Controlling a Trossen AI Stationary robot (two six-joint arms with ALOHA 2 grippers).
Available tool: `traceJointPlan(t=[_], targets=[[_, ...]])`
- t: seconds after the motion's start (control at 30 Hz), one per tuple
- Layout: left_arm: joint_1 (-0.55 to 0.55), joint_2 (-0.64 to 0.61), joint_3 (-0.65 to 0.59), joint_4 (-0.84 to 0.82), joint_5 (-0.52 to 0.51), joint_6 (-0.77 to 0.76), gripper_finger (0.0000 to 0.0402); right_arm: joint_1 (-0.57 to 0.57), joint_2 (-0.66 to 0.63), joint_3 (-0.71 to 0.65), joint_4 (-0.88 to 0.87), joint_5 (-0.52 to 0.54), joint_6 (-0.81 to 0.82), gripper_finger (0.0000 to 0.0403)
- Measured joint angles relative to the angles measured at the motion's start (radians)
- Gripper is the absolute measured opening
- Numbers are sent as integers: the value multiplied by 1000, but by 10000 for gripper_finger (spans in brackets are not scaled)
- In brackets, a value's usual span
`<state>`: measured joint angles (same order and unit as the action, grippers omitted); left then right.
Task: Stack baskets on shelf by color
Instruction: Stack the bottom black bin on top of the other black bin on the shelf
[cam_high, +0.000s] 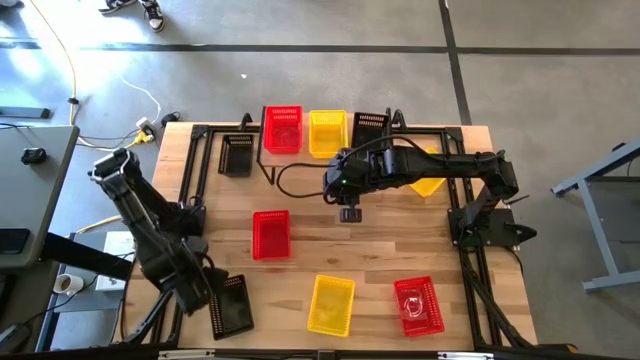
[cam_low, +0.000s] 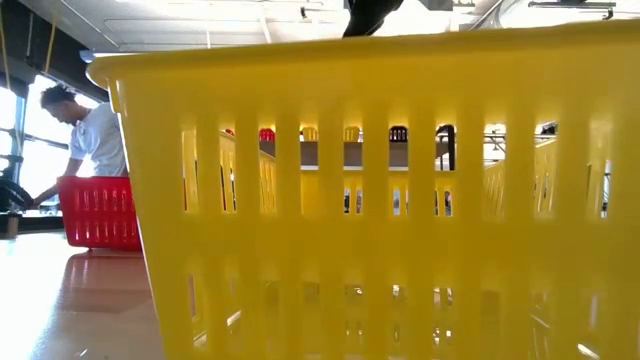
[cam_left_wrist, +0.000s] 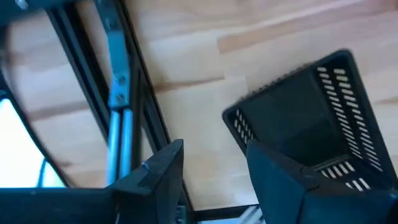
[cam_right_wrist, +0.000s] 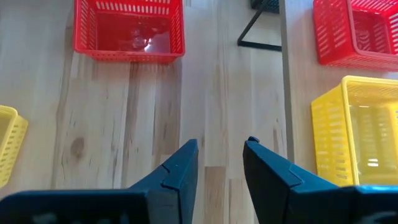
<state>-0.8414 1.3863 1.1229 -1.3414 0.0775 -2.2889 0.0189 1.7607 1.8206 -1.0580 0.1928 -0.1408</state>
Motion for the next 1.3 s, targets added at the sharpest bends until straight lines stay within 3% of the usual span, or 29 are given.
traceJointPlan(t=[0.3,1.1,1.3], targets=[[-35,138,0,164,60,-51,168,0,0,0,0,0,-55,115],[4,379,0,289,137,-61,167,-1,0,0,2,5,-86,115],[15,407,0,338,164,-64,131,-1,0,0,2,5,-86,115]])
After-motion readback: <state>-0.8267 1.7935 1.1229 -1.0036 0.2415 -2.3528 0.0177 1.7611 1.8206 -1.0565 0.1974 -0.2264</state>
